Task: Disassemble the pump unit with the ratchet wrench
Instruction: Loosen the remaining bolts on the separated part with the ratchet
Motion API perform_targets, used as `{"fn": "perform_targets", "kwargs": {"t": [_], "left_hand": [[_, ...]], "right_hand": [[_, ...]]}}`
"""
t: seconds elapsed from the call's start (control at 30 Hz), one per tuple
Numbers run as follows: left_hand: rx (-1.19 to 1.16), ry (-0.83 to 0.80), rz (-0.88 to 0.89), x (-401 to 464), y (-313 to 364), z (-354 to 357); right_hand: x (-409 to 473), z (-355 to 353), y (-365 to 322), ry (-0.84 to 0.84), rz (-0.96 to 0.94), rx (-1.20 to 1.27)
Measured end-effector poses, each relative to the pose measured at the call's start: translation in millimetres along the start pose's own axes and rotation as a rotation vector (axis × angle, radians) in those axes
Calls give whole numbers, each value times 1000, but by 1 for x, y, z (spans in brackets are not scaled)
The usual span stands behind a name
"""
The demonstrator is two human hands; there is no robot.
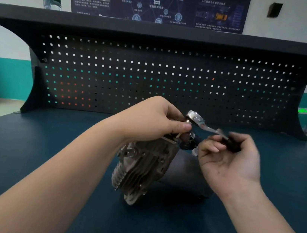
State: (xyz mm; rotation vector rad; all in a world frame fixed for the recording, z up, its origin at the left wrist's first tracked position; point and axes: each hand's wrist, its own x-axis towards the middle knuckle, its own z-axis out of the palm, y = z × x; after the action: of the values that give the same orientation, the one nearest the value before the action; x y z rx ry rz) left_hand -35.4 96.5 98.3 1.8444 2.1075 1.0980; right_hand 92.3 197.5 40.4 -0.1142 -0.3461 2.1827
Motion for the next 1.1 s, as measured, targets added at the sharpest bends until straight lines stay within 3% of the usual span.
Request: {"fn": "perform_targets", "kwargs": {"t": [0.07,0.13,0.2,0.3,0.37,0.4,0.47,0.53,0.63,0.77,0.8,0.9,0.93,1.0,1.1], "left_hand": [[13,23,-11,1,1,2],[17,52,-22,1,1,4],[20,73,-26,2,1,4],[15,39,-3,1,1,1],[-2,-15,14,0,1,-2],[-12,-38,12,-1,0,-3],[-11,-46,4,-1,0,-3],[-6,-19,-1,1,0,-1],[19,14,-6,1,2,2],[35,56,-40,2,3,4],[36,65,-43,2,2,4],[28,47,-18,2,0,2],[4,23,-5,2,0,0],[-28,-32,15,0,-1,-3],[-6,-56,28,0,-2,-4]], "right_hand": [[5,-3,1,39,56,83],[4,-3,2,-35,-36,-20],[-1,-4,3,-207,-343,-302],[-18,-4,11,-469,-1048,-904],[-19,-6,14,-507,-1172,-1006],[-21,-3,14,-484,-1080,-928],[-19,3,10,-384,-640,-558],[-9,3,3,-177,-211,-207],[0,1,0,17,64,60],[4,-2,1,-83,-53,-74],[1,-3,0,-171,-212,-216],[-17,-2,6,-480,-973,-907],[-19,-3,9,-550,-1106,-1040],[-21,-2,11,-557,-1076,-1018],[-16,5,5,-378,-475,-462]]}}
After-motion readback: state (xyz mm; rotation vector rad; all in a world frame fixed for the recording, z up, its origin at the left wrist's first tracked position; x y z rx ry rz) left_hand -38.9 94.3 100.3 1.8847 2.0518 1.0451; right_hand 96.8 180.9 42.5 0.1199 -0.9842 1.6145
